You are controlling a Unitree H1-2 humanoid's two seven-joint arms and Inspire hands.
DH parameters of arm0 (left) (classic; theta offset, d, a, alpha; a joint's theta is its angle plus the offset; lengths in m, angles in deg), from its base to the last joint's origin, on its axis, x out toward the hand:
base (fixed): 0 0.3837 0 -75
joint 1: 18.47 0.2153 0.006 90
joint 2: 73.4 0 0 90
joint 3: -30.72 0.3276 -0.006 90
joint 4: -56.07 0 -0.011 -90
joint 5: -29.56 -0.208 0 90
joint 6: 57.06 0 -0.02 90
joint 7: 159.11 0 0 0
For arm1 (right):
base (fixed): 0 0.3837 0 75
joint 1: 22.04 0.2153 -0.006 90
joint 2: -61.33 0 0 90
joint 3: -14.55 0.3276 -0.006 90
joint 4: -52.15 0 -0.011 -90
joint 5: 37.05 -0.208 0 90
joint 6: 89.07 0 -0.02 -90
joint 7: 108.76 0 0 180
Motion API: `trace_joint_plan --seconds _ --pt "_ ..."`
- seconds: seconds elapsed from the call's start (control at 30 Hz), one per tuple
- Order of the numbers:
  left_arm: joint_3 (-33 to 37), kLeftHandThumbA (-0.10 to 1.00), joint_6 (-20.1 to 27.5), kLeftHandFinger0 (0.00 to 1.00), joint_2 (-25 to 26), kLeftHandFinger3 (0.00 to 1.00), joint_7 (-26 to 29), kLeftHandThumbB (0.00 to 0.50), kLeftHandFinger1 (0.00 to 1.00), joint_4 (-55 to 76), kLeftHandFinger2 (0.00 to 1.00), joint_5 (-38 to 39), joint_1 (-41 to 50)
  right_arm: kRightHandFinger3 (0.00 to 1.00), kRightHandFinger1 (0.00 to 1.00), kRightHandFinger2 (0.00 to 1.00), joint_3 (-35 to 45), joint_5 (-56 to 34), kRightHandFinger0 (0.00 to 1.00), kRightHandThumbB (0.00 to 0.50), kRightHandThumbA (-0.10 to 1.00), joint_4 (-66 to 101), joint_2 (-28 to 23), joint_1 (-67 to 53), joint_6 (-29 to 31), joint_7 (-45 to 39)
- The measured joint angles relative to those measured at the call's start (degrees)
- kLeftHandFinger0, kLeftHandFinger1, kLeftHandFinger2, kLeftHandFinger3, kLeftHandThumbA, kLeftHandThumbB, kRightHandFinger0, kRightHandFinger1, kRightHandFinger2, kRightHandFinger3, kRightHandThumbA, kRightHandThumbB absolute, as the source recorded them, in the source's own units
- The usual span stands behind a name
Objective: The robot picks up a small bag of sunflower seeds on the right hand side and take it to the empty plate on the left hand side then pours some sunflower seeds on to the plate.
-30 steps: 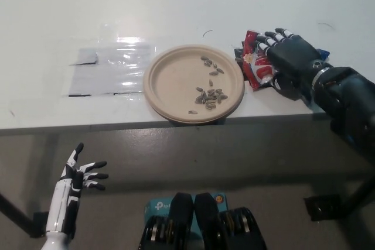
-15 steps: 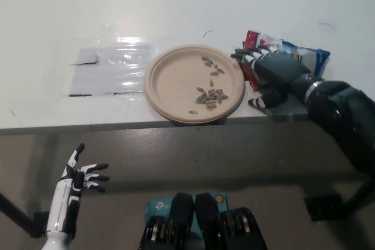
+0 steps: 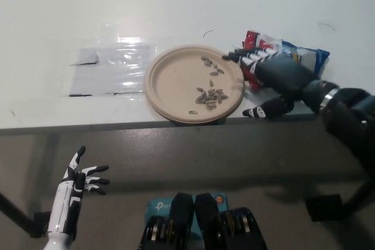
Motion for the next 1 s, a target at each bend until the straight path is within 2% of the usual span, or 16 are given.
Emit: trace_joint_plan --seconds 0.03,0.1,0.13,0.2,0.23,0.27,0.3,0.37,0.53,0.57,0.63,0.67,0.73,0.8,0.87,1.0 --pt "0.00 1.00 -0.02 0.43 0.00 1.00 0.00 0.013 0.52 -0.02 0.65 -0.02 -0.11 1.00 1.00 1.00 0.89 -0.52 1.00 0.362 1.00 1.86 -0.09 -0.40 -0.16 -0.04" --pt "0.01 1.00 -0.08 0.48 -0.02 1.00 0.00 0.000 0.58 -0.14 0.71 -0.05 -0.69 1.00 1.00 1.00 2.99 -1.96 1.00 0.376 1.00 7.01 -0.05 -1.93 -0.42 0.00" --pt "0.01 1.00 -0.10 0.53 -0.01 1.00 0.00 0.000 0.64 -0.21 0.76 -0.07 -1.00 1.00 1.00 1.00 3.60 -2.33 1.00 0.363 1.00 8.90 0.06 -2.78 -0.44 0.05" --pt "0.03 1.00 -0.11 0.71 -0.01 1.00 -0.01 0.000 0.78 -0.44 0.88 -0.09 -1.78 1.00 1.00 1.00 4.87 -2.83 1.00 0.329 1.00 13.25 0.54 -5.48 -0.42 0.26" --pt "0.03 1.00 -0.12 0.73 -0.01 1.00 0.00 0.000 0.80 -0.57 0.90 -0.12 -2.28 1.00 1.00 1.00 5.54 -3.17 1.00 0.326 1.00 16.00 1.11 -7.68 -0.36 0.54" --pt "0.05 1.00 -0.12 0.82 0.01 1.00 -0.01 0.000 0.89 -0.76 0.98 -0.12 -2.71 1.00 1.00 1.00 6.04 -3.50 1.00 0.320 1.00 18.07 1.69 -9.66 -0.27 0.86" --pt "0.09 1.00 -0.12 0.90 0.00 1.00 -0.01 0.000 1.00 -0.98 1.00 -0.12 -3.26 1.00 1.00 1.00 6.85 -3.97 1.00 0.325 1.00 20.39 2.65 -12.30 -0.16 1.41" --pt "0.25 1.00 -0.11 0.98 -0.01 1.00 -0.02 0.000 1.00 -1.47 1.00 -0.11 -4.61 1.00 1.00 1.00 8.98 -5.21 1.00 0.310 1.00 24.57 5.76 -18.99 0.59 3.08" --pt "0.83 1.00 -0.09 1.00 -0.06 1.00 -0.63 0.001 1.00 -1.64 1.00 0.47 -6.30 1.00 1.00 1.00 13.52 -7.00 1.00 0.228 1.00 23.61 13.51 -32.78 2.73 7.47" --pt "1.10 1.00 -0.09 1.00 -0.08 1.00 -0.81 0.022 1.00 -1.64 1.00 0.74 -6.25 1.00 1.00 1.00 14.90 -7.35 1.00 0.214 1.00 22.28 15.06 -35.09 3.34 8.51" --pt "1.87 1.00 -0.07 1.00 -0.20 1.00 -1.42 0.041 1.00 -1.54 1.00 1.28 -5.77 1.00 1.00 1.00 17.38 -8.55 1.00 0.220 1.00 18.34 17.03 -38.27 4.90 10.54" --pt "2.42 1.00 -0.05 1.00 -0.26 1.00 -1.76 0.084 1.00 -1.33 1.00 1.50 -5.31 1.00 1.00 1.00 18.47 -9.15 1.00 0.214 1.00 16.42 17.75 -39.44 5.60 11.40" --pt "3.40 1.00 0.00 1.00 -0.31 1.00 -2.52 0.118 1.00 -0.61 1.00 1.94 -3.40 1.00 1.00 1.00 20.91 -10.55 1.00 0.206 1.00 12.29 19.14 -41.72 7.38 13.18" --pt "4.17 1.00 0.00 1.00 -0.32 1.00 -3.14 0.118 1.00 0.17 1.00 2.22 -0.92 1.00 1.00 1.00 22.11 -11.62 1.00 0.218 1.00 9.66 19.81 -43.17 8.55 14.47" --pt "4.64 1.00 0.00 1.00 -0.31 1.00 -3.62 0.121 1.00 0.50 1.00 2.70 1.08 1.00 1.00 1.00 22.85 -12.47 1.00 0.209 1.00 8.32 20.32 -43.90 9.41 15.20" --pt "5.19 1.00 -0.01 1.00 -0.29 1.00 -4.47 0.147 1.00 0.81 1.00 3.57 3.57 1.00 1.00 1.00 23.57 -14.37 1.00 0.216 1.00 5.97 21.16 -44.23 11.51 16.44"
